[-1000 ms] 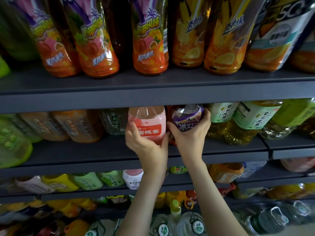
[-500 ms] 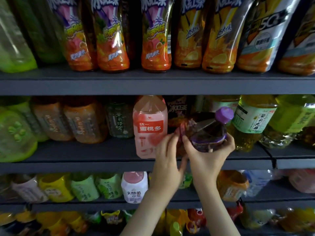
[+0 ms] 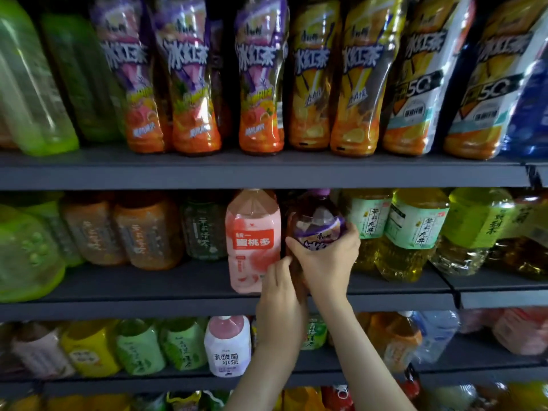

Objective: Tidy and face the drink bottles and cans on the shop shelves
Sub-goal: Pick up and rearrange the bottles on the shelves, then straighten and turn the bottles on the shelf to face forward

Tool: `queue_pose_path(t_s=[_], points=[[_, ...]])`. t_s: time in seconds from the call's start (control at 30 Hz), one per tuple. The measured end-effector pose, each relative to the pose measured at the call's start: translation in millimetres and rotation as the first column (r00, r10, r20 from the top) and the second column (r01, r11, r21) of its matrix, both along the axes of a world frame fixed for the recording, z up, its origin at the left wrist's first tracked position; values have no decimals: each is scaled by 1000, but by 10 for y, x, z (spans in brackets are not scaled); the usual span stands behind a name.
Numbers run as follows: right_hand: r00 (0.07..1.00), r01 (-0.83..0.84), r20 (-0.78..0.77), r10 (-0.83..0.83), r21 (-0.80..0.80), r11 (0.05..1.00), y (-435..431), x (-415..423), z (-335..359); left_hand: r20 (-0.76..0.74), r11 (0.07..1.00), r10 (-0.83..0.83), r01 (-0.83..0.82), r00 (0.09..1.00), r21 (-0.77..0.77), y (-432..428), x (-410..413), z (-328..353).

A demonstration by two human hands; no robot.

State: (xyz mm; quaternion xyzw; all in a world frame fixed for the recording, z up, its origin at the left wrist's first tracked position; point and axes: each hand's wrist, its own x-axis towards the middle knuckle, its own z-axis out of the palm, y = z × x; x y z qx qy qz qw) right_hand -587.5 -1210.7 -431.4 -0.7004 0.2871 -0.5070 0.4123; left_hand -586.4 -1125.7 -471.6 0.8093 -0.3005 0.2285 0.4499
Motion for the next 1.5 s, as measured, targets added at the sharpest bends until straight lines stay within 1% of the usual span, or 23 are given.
queue_pose_path(t_s=[0.1,0.17,0.27,0.33,0.4,0.47,0.5,0.57,0.63,0.73,0.8,0.87,1.03,1.13,1.23,1.3,1.4,1.5], points=[[998,21,-58,-20,18,1000,36,78,72,-12,999,34,-34,999,-16,174,-52,115],[995,-4,-98,6,17,1000,62,81,92,-38,998,65,-66,997,-11,296,-59,213],[976,-50,-211,54,21,999,92,16,99,-198,995,95,-95,976,10,505,-52,436],[961,-52,-266,68,65,997,176,-79,147,-306,993,101,-77,947,88,673,-33,594],[955,0,-295,32,107,994,347,-193,216,-388,976,137,-58,912,208,841,-12,732],[950,49,-311,-20,87,995,577,-284,259,-473,955,171,-27,864,297,1017,-7,851],[940,45,-341,-15,81,996,711,-320,293,-519,946,189,-12,833,325,1107,-9,907],[908,-32,-411,81,124,992,995,-360,397,-566,932,227,-7,792,363,1301,-6,1007],[868,-169,-437,236,186,968,1272,-352,528,-577,927,247,-17,778,374,1520,20,1114],[756,-403,-468,458,219,889,1761,-194,778,-608,941,238,-24,757,339,1931,144,1321],[705,-505,-459,541,212,837,2155,-15,947,-633,953,227,-36,740,300,2299,288,1477],[649,-572,-469,598,217,791,2590,165,1088,-660,962,223,-53,718,267,2744,444,1619],[576,-637,-434,693,292,713,3771,657,1259,-689,968,240,-112,684,226,4054,833,1779],[555,-644,-417,719,332,689,4483,977,1287,-661,953,295,-167,690,251,4826,1098,1815],[548,-680,-378,747,319,660,5135,1254,1358,-647,937,349,-245,678,249,5490,1361,1885],[520,-710,-363,773,319,627,5513,1418,1426,-644,926,378,-279,665,256,5851,1539,1956],[492,-756,-357,794,278,593,5927,1668,1538,-609,912,411,-309,679,270,6274,1806,2073],[475,-784,-346,809,251,568,6192,1954,1673,-607,920,388,-330,694,211,6616,2092,2177]])
